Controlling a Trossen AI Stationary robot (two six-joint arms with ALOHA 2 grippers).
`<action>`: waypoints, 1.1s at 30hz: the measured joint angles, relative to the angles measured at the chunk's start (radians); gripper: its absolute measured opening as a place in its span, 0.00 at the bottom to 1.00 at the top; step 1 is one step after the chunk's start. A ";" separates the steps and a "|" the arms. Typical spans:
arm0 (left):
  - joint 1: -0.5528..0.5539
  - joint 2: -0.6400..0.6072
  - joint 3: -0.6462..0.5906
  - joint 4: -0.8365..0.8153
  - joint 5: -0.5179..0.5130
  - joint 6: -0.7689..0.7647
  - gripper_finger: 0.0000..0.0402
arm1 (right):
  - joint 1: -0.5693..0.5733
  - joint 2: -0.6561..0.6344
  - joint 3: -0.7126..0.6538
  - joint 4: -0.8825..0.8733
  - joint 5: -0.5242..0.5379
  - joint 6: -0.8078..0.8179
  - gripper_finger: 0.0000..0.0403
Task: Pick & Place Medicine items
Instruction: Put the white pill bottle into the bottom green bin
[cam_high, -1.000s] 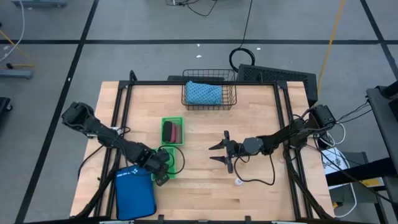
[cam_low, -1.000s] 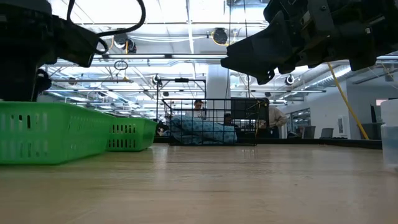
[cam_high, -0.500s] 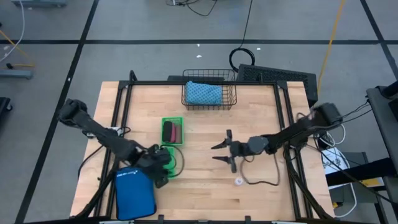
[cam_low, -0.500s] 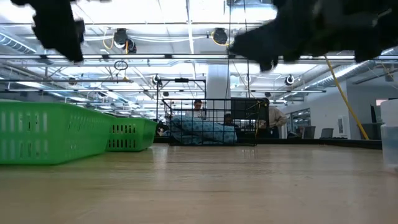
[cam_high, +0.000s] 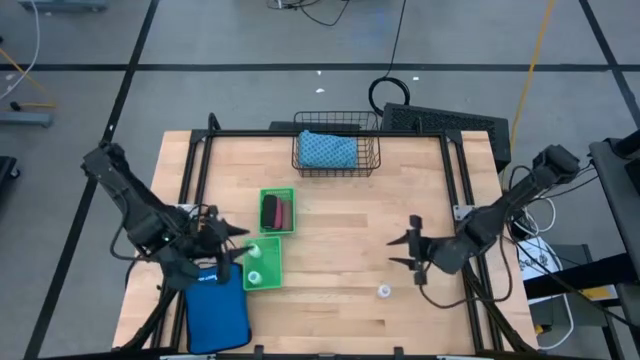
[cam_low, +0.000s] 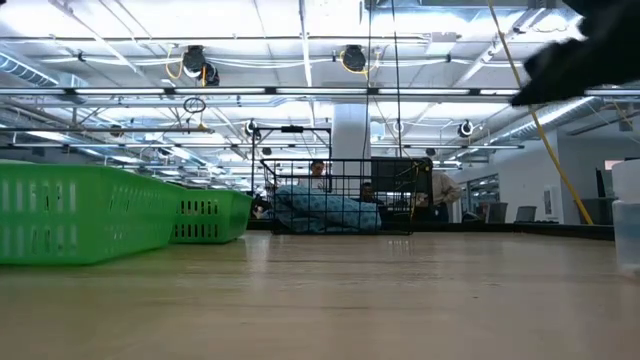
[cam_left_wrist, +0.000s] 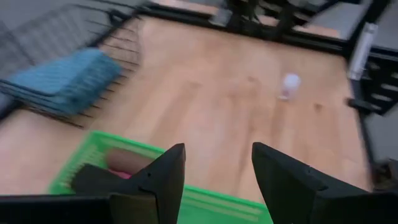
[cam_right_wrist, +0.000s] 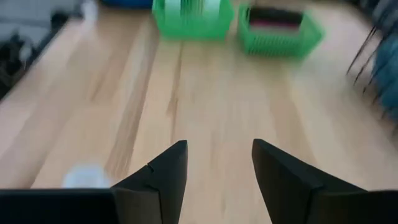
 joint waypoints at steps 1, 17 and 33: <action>-0.003 -0.010 0.000 -0.028 -0.025 -0.011 0.48 | 0.028 -0.002 0.000 -0.051 0.010 0.052 0.42; 0.121 -0.056 -0.001 -0.148 -0.129 0.077 0.54 | 0.279 0.285 0.000 -0.087 0.029 0.418 0.42; 0.233 -0.056 -0.001 -0.078 -0.128 0.065 0.55 | 0.294 0.607 0.000 0.296 -0.001 0.369 0.67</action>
